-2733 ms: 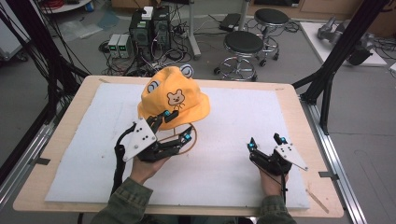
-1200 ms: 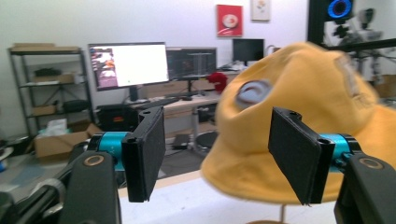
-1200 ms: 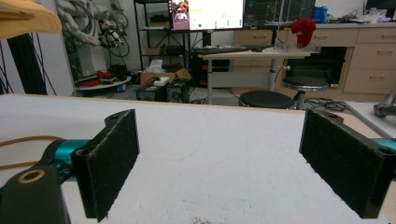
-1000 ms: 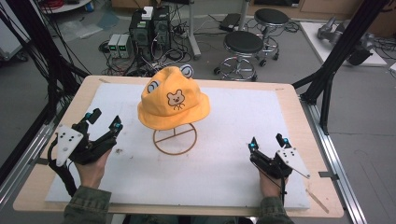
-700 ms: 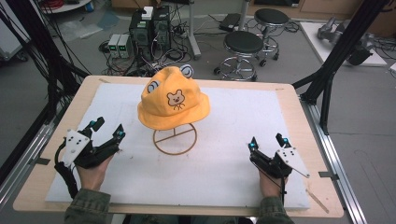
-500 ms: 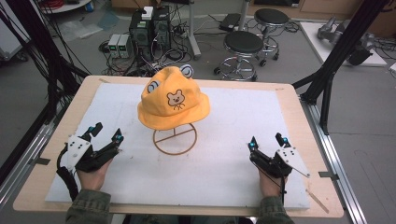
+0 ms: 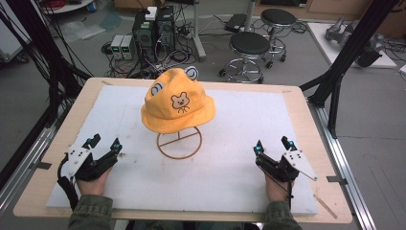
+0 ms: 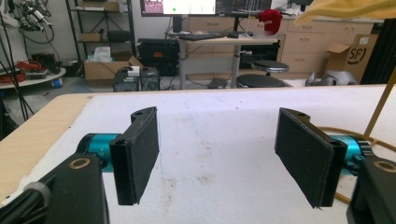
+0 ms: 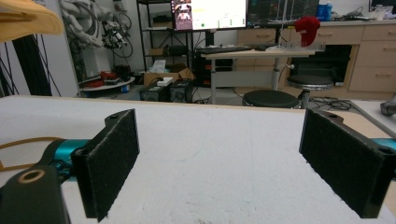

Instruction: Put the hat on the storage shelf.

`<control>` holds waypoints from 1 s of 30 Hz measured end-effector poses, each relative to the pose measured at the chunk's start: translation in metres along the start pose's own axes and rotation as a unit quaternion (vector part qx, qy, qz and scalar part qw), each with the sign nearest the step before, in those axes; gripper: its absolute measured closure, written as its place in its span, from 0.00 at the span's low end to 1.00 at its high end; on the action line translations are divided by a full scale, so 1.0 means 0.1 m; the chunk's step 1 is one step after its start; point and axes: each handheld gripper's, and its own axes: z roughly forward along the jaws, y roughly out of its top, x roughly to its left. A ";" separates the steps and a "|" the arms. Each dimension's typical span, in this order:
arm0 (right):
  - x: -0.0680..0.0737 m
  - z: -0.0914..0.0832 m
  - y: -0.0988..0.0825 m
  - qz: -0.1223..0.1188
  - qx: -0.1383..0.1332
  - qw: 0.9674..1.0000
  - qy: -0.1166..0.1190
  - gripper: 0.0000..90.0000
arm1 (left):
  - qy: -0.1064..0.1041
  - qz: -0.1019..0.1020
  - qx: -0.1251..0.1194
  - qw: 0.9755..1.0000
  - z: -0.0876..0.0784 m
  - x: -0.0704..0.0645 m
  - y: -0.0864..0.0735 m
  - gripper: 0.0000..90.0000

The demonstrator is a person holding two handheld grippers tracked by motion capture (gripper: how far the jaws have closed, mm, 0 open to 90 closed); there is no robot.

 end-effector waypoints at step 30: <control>0.10 0.00 -0.01 0.000 0.012 1.000 0.021 0.12 | -0.001 0.000 -0.006 1.000 -0.19 0.02 -0.02 0.34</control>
